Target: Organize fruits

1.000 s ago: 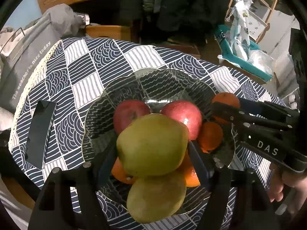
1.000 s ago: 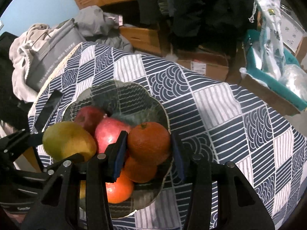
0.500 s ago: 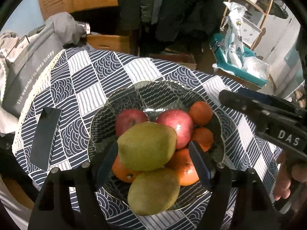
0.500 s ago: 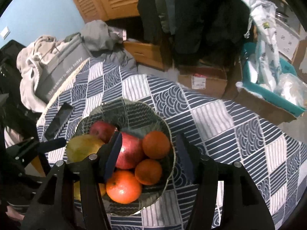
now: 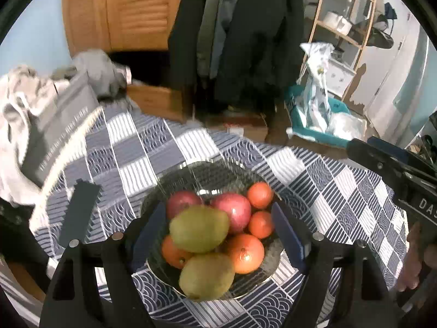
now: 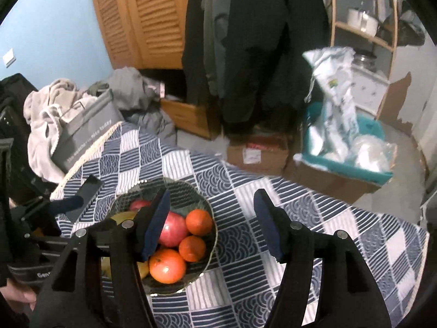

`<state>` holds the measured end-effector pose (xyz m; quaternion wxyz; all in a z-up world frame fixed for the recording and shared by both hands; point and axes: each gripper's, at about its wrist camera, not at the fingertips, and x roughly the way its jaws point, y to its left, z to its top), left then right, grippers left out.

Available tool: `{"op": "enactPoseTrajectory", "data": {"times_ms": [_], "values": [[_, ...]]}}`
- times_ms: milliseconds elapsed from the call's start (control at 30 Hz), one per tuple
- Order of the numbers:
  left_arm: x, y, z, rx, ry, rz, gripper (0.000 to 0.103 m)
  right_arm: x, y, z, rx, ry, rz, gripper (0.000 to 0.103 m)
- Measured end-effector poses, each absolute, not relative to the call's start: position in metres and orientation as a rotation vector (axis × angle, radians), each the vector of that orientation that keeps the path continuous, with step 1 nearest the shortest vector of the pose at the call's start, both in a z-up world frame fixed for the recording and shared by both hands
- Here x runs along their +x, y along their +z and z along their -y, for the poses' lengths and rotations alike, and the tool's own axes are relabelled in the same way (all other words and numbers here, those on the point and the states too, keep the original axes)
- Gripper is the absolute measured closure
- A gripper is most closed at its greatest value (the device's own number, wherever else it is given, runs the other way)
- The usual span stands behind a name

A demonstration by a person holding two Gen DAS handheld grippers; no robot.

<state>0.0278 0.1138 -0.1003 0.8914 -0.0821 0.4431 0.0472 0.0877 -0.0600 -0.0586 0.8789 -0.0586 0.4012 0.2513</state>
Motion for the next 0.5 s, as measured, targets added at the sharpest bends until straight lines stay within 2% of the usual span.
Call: {"op": "enactPoseTrajectory", "data": {"times_ms": [233, 300, 500], "values": [[0.018, -0.069, -0.104, -0.133, 0.095, -0.833, 0.021, 0.066, -0.026, 0.073, -0.145, 0.505, -0.748, 0.035], [0.015, -0.059, -0.101, -0.127, 0.092, -0.81, 0.016, 0.062, -0.018, 0.077, -0.148, 0.499, -0.729, 0.034], [0.006, -0.034, -0.088, -0.098, 0.071, -0.743, 0.015, 0.046, 0.002, 0.095, -0.137, 0.478, -0.67, 0.032]]}}
